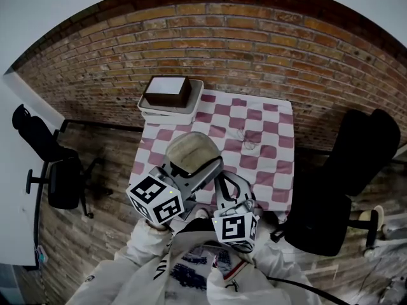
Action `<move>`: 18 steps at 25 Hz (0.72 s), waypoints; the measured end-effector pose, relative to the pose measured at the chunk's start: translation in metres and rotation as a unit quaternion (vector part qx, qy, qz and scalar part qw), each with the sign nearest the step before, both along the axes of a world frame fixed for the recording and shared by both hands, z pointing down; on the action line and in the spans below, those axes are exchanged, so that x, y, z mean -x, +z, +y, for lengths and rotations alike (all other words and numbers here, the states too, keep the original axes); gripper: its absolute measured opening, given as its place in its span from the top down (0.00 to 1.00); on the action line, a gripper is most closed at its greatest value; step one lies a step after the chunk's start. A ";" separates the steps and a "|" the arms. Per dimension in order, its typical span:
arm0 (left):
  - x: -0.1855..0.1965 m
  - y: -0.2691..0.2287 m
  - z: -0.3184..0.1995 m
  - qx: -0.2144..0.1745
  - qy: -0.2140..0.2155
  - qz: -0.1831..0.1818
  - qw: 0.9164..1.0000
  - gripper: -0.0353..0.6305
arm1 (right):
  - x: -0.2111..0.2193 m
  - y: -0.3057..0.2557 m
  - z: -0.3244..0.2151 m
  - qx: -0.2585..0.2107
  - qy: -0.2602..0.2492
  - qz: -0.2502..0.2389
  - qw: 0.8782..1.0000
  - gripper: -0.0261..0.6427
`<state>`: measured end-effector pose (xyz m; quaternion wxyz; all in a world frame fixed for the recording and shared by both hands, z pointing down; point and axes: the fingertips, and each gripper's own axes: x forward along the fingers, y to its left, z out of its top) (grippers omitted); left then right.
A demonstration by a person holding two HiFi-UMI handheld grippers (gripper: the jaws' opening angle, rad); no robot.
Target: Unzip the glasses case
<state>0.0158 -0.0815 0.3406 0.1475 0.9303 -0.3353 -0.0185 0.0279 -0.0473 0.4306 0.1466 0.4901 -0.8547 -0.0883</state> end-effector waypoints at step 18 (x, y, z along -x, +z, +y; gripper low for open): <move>0.039 0.017 -0.031 0.034 0.061 0.016 0.997 0.51 | 0.024 0.002 -0.040 -0.010 0.045 0.076 0.996 0.94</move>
